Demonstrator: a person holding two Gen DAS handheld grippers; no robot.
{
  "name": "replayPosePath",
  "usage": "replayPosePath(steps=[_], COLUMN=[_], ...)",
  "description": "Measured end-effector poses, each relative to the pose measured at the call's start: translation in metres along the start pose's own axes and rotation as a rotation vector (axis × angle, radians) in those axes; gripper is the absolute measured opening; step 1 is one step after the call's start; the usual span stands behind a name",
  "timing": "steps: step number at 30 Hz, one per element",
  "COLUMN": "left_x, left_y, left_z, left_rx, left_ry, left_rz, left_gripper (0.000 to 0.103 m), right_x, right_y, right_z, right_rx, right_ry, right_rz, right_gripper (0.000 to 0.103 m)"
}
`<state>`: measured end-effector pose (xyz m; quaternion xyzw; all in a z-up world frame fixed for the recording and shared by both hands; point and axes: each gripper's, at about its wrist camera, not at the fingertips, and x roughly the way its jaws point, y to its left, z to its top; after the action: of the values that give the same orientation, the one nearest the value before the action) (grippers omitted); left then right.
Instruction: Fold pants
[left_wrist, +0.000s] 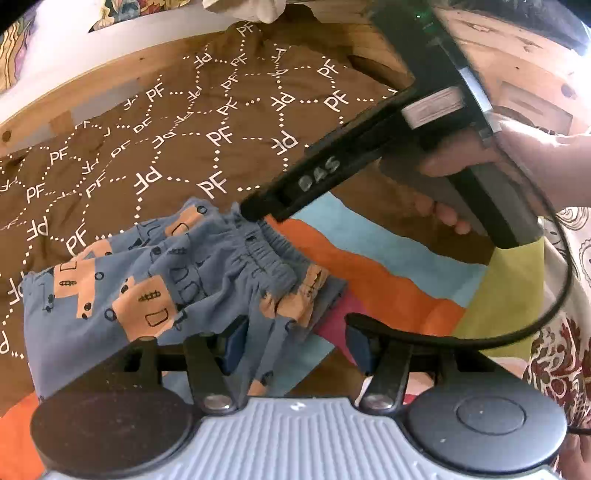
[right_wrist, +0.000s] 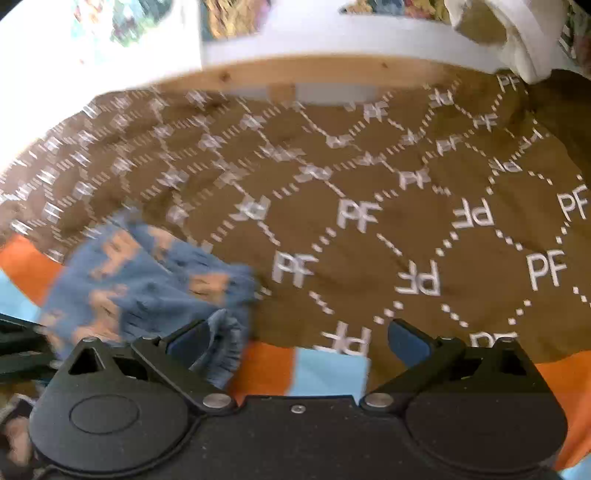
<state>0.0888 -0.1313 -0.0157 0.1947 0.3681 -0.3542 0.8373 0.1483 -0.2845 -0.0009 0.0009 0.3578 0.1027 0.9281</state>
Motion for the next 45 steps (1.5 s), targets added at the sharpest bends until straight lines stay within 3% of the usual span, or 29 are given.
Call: replayPosePath(steps=[6,13,19,23,27,31,34,38,45], left_x=[-0.008,-0.041,-0.063,-0.056,-0.061,-0.069,-0.071,-0.053,-0.014], left_y=[0.01,0.046,0.082,0.096,0.095,0.103,0.116,0.141,0.165], left_z=[-0.002,-0.017,-0.038,-0.051,-0.055,-0.047,-0.033,-0.011,-0.004], left_rx=[-0.058,-0.259,-0.434,-0.509,-0.491,-0.501,-0.526,-0.537,-0.526], left_ry=[-0.006,-0.067,-0.095,-0.016,-0.005,-0.034,-0.065,0.007,0.059], left_rz=[-0.033,-0.085,0.065,0.124,0.133,0.128,0.168,0.286,0.335], left_gripper=[0.063,0.074,0.075,0.075,0.076,0.083,0.09,0.094,0.101], right_x=[0.0,-0.029,-0.034,-0.026,-0.028,-0.038,-0.036,-0.02,0.016], right_y=[-0.006,-0.005,0.023,0.037,0.033,0.034,0.04,0.046,0.042], right_z=[-0.014,-0.014,-0.022,-0.033,-0.038,-0.027,-0.014,-0.002,0.007], right_rx=[0.004,0.043,-0.031,-0.118,-0.116,-0.126,-0.149,-0.175,-0.177], right_ry=[0.025,-0.012,0.014,0.076,0.073,0.009,-0.017,-0.036,-0.017], right_rz=[-0.034,0.006,0.035,-0.038,-0.045,-0.04,-0.043,-0.036,-0.056], right_gripper=[0.102,0.102,0.102,0.102,0.102,0.102,0.102,0.102,0.102])
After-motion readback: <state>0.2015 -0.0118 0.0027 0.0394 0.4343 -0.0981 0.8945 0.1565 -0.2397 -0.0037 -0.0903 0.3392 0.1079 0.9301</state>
